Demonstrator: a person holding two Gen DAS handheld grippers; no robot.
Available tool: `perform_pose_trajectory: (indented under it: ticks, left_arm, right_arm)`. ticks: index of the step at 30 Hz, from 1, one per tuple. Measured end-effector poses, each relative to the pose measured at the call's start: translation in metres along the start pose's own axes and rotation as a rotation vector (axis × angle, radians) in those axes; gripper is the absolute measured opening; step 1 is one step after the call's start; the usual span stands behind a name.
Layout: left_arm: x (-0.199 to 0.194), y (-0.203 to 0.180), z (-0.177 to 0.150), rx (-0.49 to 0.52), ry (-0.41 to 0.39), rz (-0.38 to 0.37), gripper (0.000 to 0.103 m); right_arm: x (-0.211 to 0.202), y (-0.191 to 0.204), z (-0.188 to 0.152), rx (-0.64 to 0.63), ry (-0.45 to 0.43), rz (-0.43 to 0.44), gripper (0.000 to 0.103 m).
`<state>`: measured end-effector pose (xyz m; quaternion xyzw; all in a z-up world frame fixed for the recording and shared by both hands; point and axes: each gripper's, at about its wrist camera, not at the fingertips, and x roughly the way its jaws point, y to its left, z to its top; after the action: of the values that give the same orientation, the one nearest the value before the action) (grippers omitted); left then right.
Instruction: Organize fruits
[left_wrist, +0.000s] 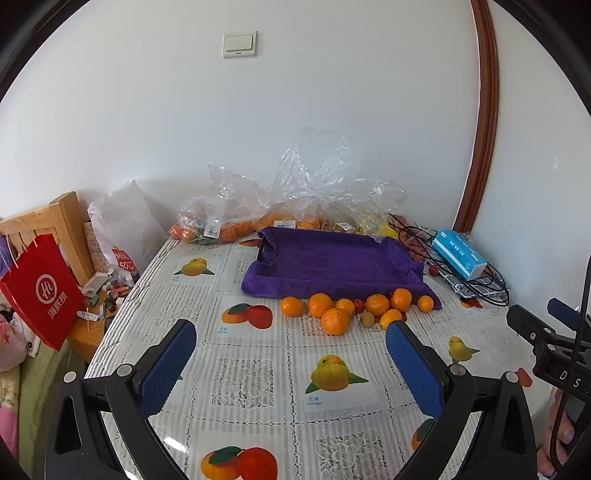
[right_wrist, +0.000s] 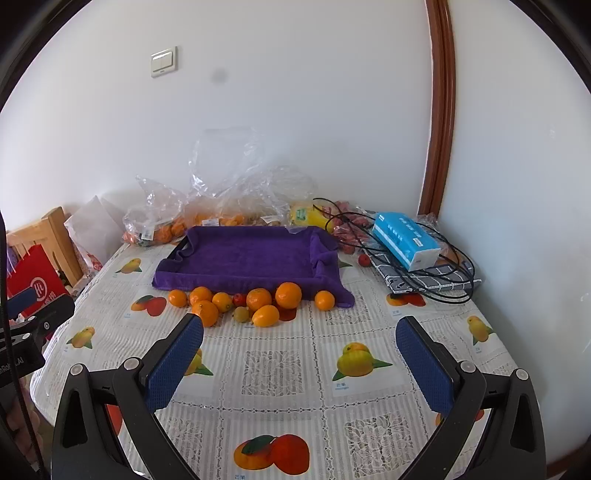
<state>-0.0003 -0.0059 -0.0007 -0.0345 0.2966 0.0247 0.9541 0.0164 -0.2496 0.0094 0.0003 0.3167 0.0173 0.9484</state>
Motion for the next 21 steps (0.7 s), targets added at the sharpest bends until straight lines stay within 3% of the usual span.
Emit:
perform_pose_trajectory:
  ticks: [21]
  left_arm:
    - [0.0004, 0.0, 0.0017, -0.006, -0.001, 0.007, 0.103]
  right_arm:
    - [-0.0002, -0.0007, 0.0, -0.003, -0.011, -0.015, 0.103]
